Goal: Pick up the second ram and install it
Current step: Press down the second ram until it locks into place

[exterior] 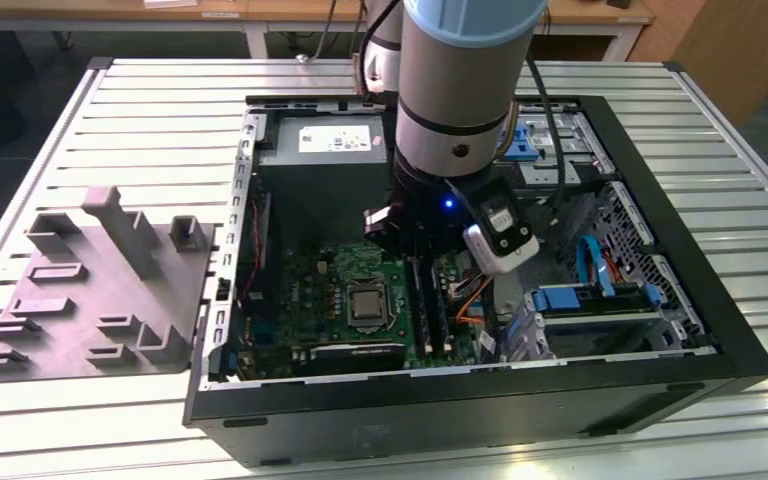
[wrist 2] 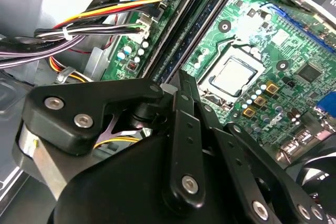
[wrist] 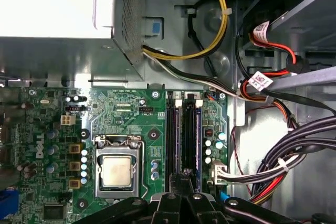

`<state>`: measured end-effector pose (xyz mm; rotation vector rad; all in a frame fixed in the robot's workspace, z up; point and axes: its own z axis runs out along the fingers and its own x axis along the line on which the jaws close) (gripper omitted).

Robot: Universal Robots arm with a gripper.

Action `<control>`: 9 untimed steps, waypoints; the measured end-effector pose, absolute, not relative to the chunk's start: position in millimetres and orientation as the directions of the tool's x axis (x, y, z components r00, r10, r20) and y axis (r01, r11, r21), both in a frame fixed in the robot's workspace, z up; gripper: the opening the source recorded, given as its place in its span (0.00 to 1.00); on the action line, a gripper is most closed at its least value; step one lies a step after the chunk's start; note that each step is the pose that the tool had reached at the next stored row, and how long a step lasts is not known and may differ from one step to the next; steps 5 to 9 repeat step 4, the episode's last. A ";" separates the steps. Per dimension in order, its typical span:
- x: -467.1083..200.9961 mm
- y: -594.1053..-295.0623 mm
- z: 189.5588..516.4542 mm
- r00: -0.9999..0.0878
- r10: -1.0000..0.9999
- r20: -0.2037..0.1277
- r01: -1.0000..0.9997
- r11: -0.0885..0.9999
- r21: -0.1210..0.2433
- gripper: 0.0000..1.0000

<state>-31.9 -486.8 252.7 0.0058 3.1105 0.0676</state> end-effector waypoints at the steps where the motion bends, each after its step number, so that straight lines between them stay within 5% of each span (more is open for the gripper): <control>1: -32.0 -486.8 252.8 -1.000 0.004 -0.030 0.003 0.999 0.043 0.10; 9: -31.9 -486.8 252.9 -1.000 0.004 -0.030 0.003 0.999 0.043 0.10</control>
